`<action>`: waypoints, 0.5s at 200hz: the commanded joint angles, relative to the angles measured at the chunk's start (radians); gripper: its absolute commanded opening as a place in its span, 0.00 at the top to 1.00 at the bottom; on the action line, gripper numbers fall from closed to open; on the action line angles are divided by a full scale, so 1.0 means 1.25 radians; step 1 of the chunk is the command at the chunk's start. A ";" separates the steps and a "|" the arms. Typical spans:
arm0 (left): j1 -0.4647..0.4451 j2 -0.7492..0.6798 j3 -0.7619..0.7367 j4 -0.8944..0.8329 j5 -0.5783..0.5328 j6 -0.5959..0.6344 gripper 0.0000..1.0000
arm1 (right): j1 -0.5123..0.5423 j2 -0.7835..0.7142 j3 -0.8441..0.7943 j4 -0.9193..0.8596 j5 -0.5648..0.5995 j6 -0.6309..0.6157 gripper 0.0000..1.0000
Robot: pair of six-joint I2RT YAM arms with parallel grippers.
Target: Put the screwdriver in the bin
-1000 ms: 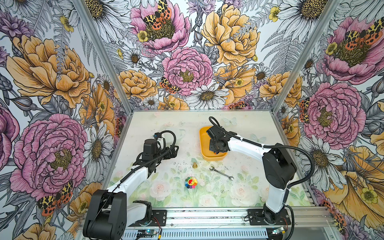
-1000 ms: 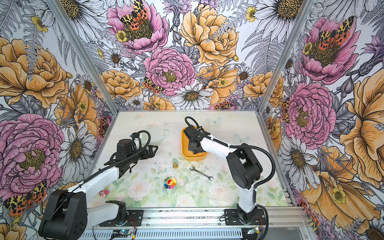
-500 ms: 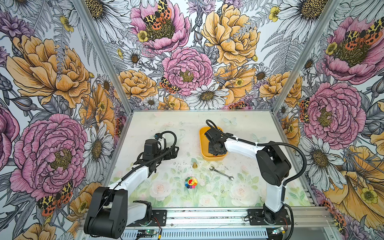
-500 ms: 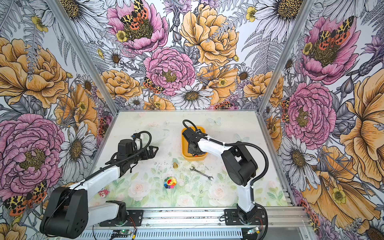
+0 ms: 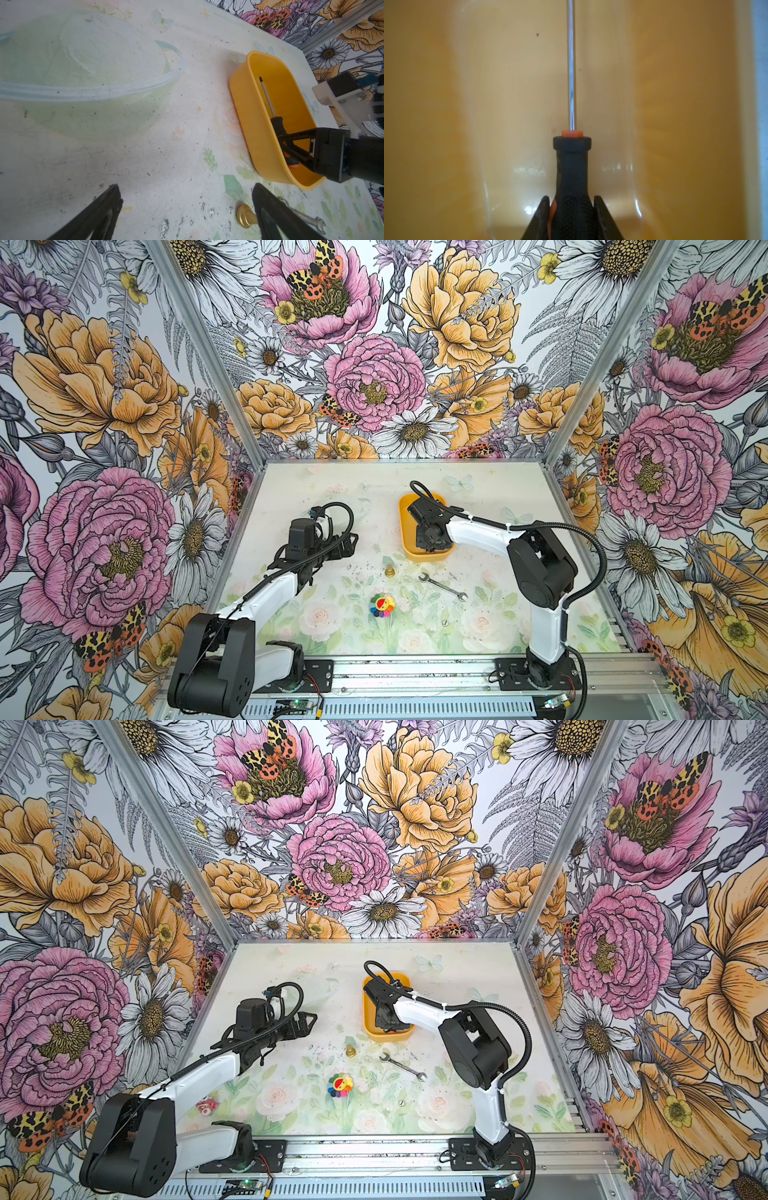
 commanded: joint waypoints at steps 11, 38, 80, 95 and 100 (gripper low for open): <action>-0.006 0.003 0.013 0.001 -0.004 0.016 0.01 | 0.007 0.007 0.026 0.008 0.018 -0.015 0.58; -0.006 0.004 0.013 0.001 -0.004 0.016 0.01 | 0.007 0.002 0.029 0.007 0.017 -0.025 0.50; -0.007 0.000 0.021 -0.003 -0.006 0.016 0.01 | 0.007 -0.035 0.029 0.005 0.012 -0.065 0.43; -0.007 -0.005 0.026 -0.008 -0.008 0.018 0.01 | 0.007 -0.060 0.030 0.006 0.001 -0.106 0.42; -0.008 -0.006 0.030 -0.011 -0.010 0.020 0.01 | 0.007 -0.069 0.029 0.006 -0.003 -0.121 0.42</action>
